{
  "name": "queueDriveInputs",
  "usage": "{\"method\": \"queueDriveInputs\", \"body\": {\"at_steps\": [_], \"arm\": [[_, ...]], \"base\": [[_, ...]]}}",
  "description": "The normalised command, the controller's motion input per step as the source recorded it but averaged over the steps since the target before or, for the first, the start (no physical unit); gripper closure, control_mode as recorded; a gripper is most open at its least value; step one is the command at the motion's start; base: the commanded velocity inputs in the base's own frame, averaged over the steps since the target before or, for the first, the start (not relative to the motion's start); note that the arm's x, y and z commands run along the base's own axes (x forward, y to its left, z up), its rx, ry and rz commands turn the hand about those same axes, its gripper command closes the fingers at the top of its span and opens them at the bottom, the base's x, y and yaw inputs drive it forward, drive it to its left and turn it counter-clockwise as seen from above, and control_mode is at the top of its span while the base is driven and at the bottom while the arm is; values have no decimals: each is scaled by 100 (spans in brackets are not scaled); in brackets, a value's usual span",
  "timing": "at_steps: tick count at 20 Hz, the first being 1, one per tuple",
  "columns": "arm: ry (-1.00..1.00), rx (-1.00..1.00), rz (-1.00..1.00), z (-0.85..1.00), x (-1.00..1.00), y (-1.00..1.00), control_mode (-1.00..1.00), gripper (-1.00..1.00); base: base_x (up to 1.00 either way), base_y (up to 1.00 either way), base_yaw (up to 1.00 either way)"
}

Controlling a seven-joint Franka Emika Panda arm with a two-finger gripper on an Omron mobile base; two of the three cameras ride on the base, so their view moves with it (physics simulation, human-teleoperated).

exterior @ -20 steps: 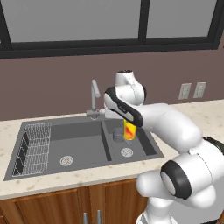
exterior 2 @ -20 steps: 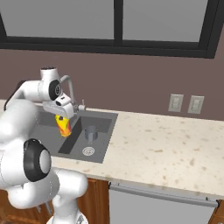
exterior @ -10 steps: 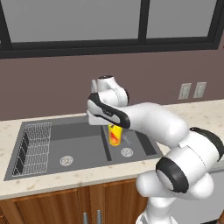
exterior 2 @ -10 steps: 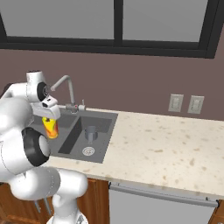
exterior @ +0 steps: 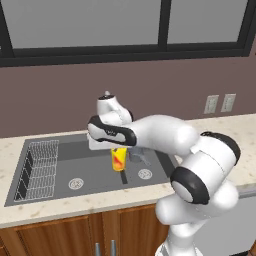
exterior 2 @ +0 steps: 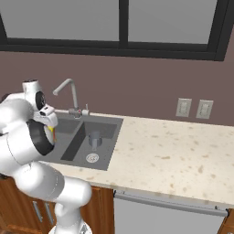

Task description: Move any existing items from the left basin to the right basin for drying. Then move the cup from the counter to the left basin of the sink for washing.

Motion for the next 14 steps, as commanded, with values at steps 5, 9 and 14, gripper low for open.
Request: {"method": "queueDriveInputs", "body": {"at_steps": [5, 9, 14], "arm": [[0, 0, 10, -33, 43, 39, -100, 100], [0, 0, 7, -34, 47, 38, -100, 100], [0, 0, 3, -36, 51, 38, -100, 100]], "base": [[0, 0, 0], [0, 0, 0], [0, 0, 0]]}}
